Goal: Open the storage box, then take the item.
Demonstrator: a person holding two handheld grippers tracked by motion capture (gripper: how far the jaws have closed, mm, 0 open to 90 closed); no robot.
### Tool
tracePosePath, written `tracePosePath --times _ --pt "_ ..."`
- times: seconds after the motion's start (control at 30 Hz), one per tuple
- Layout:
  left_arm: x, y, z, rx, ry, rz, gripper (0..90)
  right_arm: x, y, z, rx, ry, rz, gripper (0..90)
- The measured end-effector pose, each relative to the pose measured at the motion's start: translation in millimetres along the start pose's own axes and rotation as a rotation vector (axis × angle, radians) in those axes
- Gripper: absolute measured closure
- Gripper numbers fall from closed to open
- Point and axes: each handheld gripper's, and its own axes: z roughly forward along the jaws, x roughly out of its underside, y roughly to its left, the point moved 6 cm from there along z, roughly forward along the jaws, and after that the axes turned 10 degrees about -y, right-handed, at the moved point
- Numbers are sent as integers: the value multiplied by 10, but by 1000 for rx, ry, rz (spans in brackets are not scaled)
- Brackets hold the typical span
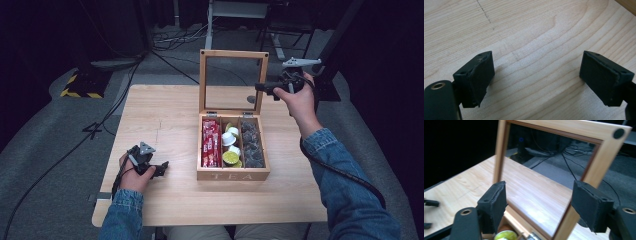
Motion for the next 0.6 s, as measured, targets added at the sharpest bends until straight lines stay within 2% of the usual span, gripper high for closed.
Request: tracePosePath --times 0.1,0.2,0.3,0.37,0.5,0.53,0.6 --pt "-10 2 16 0 1 0 121 -4 147 -56 -46 11 34 399" --pt "-17 -2 29 4 6 -2 111 27 293 -100 -68 46 0 430" --pt "-22 -1 36 5 3 -2 109 47 398 -108 -88 31 -17 409" --pt "-21 -2 36 4 3 -2 109 76 502 -111 -97 27 -40 353" --pt "-21 -1 36 4 3 -2 109 104 606 -109 -114 33 -56 339" --pt "-22 -1 36 4 3 -2 109 124 684 -103 -138 36 -69 335" --pt "-21 -2 36 4 3 -2 109 132 708 -100 -141 39 -69 338"
